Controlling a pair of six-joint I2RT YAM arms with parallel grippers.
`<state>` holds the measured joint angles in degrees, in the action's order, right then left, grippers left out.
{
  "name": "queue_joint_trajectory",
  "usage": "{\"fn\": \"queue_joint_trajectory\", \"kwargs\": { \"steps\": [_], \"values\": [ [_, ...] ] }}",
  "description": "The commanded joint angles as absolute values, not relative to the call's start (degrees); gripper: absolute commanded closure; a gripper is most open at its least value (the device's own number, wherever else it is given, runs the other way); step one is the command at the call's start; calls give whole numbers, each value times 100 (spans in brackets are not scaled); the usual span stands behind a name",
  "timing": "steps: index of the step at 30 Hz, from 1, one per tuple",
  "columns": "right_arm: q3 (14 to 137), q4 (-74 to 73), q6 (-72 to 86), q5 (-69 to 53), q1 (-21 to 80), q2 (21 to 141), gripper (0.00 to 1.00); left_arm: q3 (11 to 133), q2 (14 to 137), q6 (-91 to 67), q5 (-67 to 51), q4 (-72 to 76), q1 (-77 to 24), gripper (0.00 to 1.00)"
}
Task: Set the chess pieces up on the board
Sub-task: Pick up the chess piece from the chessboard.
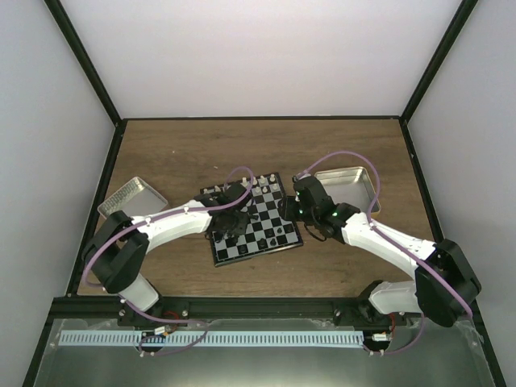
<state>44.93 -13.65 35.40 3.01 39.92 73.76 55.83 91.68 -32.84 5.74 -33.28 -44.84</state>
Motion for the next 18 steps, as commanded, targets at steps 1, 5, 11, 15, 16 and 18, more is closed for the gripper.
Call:
{"fn": "queue_joint_trajectory", "kwargs": {
  "steps": [1,5,11,15,16,18],
  "values": [
    [4465,-1272,3504,308,3957,7312,59,5707,9293,-3286,479,-3309,-4509,74],
    [4464,-1279,3498,329,3956,7304,59,5723,9372,-3278,448,-3293,-4509,76],
    [4454,-1273,3507,325,3959,7304,59,5746,9385,-3272,516,-3271,-4504,84],
    [4456,-1281,3507,325,3956,7308,59,5791,9370,-3231,473,-3226,-4508,90],
    [4455,-1285,3501,335,3957,7300,59,5814,9359,-3219,444,-3241,-4509,91],
    [4452,-1299,3504,349,3958,7285,59,5830,9301,-3188,342,-3231,-4507,92]
  ]
}}
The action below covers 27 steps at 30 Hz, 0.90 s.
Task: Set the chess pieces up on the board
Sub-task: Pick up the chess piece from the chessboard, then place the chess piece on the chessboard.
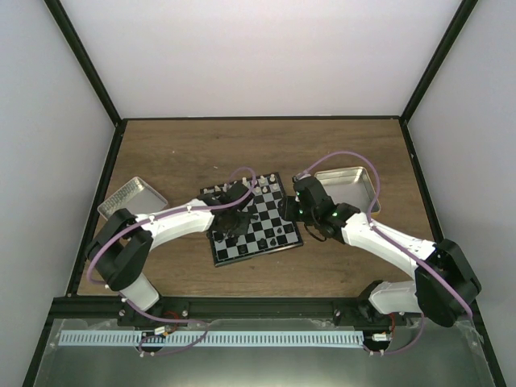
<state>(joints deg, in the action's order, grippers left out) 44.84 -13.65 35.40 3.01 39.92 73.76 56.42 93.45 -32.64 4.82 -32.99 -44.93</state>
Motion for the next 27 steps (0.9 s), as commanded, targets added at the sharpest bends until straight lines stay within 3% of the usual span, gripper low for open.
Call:
{"fn": "queue_joint_trajectory", "kwargs": {
  "steps": [1,9,27],
  "values": [
    [4447,-1303,3507,358,3961,7279,59,5836,9251,-3166,252,-3181,-4515,92],
    [4404,-1279,3538,378,3955,7259,59,6062,9349,-3041,-254,-2931,-4789,92],
    [4363,-1291,3521,395,3954,7241,59,6629,9985,-2975,33,-3213,-5071,91]
  ]
}}
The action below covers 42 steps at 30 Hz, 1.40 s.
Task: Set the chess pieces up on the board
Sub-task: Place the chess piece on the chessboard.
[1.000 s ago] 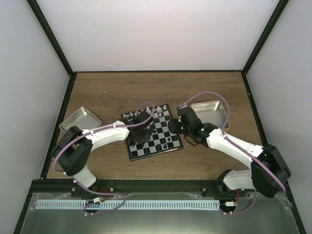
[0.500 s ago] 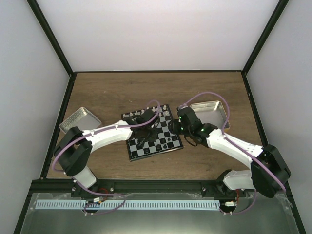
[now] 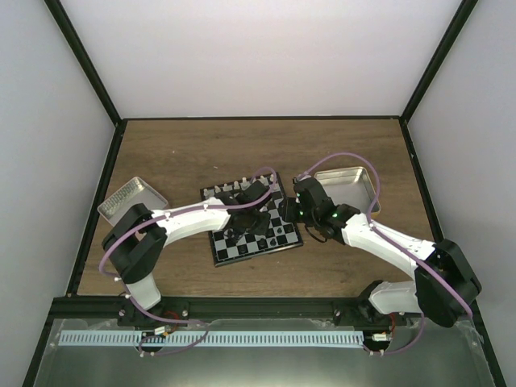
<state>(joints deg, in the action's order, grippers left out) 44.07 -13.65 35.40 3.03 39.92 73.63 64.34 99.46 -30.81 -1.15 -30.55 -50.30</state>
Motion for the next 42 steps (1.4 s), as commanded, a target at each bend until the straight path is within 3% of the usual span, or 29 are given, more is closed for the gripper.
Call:
{"fn": "queue_joint_trajectory", "kwargs": {
  "steps": [1,27,32,42],
  "values": [
    [4367,-1292,3523,395,3955,7250,59,6635,9991,-2970,28,-3242,-5076,91],
    [4359,-1304,3519,413,3955,7224,59,6536,10133,-2919,55,-3345,-5168,90],
    [4357,-1300,3507,435,3961,7183,59,6535,10055,-2873,22,-3340,-5162,81],
    [4342,-1300,3524,510,3955,7055,59,6547,9783,-2855,133,-3401,-5152,79]
  ]
}}
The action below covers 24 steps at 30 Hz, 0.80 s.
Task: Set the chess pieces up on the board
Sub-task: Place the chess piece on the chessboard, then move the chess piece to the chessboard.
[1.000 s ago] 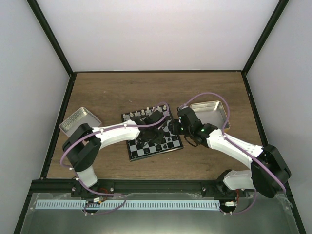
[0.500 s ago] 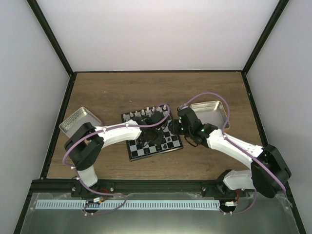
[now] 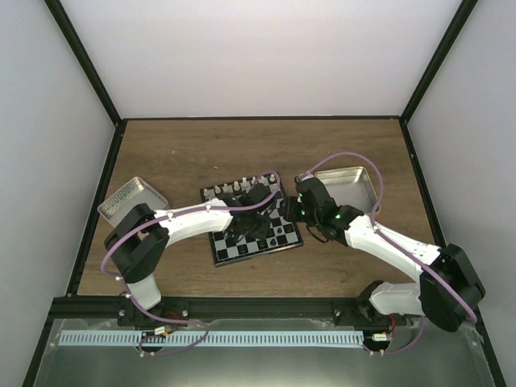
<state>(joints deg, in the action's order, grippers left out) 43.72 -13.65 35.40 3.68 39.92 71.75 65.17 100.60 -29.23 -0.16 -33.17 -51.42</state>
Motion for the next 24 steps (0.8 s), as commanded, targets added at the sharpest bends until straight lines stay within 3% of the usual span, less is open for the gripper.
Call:
{"fn": "queue_joint_trajectory", "kwargs": {
  "steps": [1,10,19,24],
  "values": [
    [4348,-1296,3524,502,3954,7057,59,6540,9739,-2857,174,-3407,-5146,79],
    [4342,-1210,3309,129,3958,7126,58,6367,9333,-3039,723,-3479,-4972,74],
    [4584,-794,2656,-1209,3995,7575,51,5200,7724,-3781,970,-2669,-4074,69],
    [5058,-942,2418,-1166,4342,8185,50,4514,6799,-4138,1034,-2288,-3636,63]
  ]
}}
